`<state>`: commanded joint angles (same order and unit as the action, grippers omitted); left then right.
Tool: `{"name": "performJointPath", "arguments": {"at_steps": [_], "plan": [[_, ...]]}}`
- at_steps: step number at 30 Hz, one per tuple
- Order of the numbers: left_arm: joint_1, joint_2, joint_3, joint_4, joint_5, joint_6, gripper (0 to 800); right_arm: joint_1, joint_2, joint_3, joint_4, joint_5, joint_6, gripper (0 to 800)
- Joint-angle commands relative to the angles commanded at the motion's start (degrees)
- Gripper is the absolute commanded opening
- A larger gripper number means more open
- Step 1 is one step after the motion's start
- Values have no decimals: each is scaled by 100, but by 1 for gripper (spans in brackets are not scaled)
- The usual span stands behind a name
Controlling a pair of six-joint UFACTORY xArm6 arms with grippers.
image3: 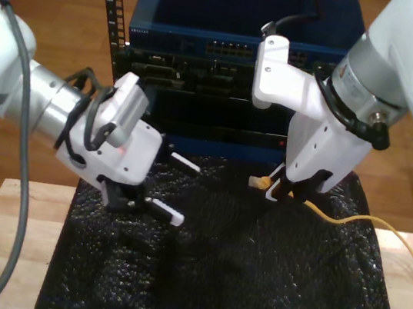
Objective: Grab the cable and plug it in
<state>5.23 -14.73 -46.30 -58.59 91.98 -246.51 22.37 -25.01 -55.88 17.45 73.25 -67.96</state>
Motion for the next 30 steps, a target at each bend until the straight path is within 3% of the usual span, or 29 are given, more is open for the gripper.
{"name": "performJointPath", "arguments": {"at_steps": [19,30], "plan": [[-44,-35,-132,-1037,9,-9,799,132,18,-18,325,-141,18,3],[-44,-53,-97,-1055,79,44,790,132,141,-132,352,-158,18,3]]}}
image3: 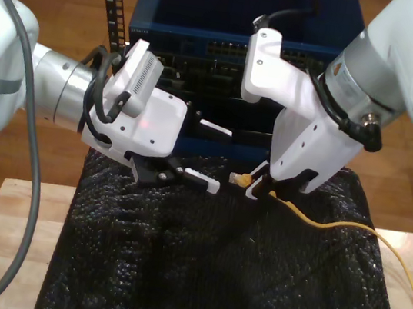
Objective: Grab the cable and plug it in
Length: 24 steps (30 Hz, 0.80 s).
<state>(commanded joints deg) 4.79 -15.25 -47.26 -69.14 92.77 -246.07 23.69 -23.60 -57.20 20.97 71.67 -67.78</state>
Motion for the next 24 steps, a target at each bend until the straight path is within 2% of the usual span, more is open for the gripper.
{"name": "performJointPath", "arguments": {"at_steps": [7,11,18,22,24], "plan": [[0,9,0,0,9,18,769,9,325,-299,0,0,26,3],[0,9,0,9,9,18,729,9,457,-501,0,0,70,3],[9,9,9,18,0,26,701,53,563,-615,0,0,141,3],[18,9,18,18,-18,97,646,62,563,-624,0,-9,149,3],[18,9,18,9,-44,123,593,62,563,-624,0,0,149,3]]}}
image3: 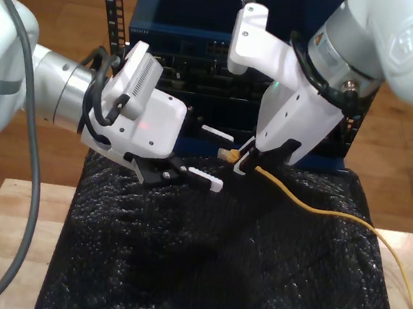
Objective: Grab the cable and plug it in
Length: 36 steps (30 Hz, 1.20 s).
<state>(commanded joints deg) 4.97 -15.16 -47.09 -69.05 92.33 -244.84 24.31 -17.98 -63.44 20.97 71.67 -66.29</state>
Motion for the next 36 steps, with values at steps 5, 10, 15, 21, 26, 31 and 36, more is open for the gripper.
{"name": "performJointPath", "arguments": {"at_steps": [5,10,15,21,26,31,36], "plan": [[9,18,9,0,-9,9,529,0,0,0,0,0,0,3],[18,9,9,-9,-9,9,441,-9,0,9,0,0,0,4],[18,9,18,-9,0,0,441,18,9,26,0,0,0,3],[18,9,18,-9,0,0,395,53,0,26,0,0,9,4],[26,0,18,-9,0,-9,344,53,0,26,0,0,35,4],[35,0,26,-18,9,-18,310,44,0,35,0,0,44,3],[44,-9,26,-18,9,-18,308,44,0,53,0,0,35,4]]}}
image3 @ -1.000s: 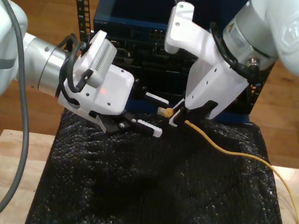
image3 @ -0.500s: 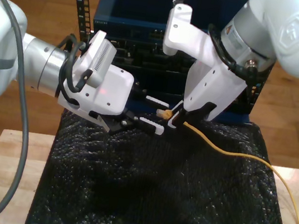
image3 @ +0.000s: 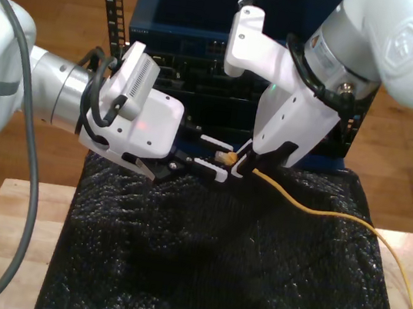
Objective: Grab the cable and plug it in
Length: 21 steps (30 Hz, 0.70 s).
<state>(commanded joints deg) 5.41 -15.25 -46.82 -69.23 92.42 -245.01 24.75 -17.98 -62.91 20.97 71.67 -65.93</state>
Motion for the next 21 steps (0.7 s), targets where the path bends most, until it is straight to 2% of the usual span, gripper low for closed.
{"name": "performJointPath", "arguments": {"at_steps": [21], "plan": [[18,0,-9,-18,-26,0,239,-9,-53,0,-18,0,9,4]]}}
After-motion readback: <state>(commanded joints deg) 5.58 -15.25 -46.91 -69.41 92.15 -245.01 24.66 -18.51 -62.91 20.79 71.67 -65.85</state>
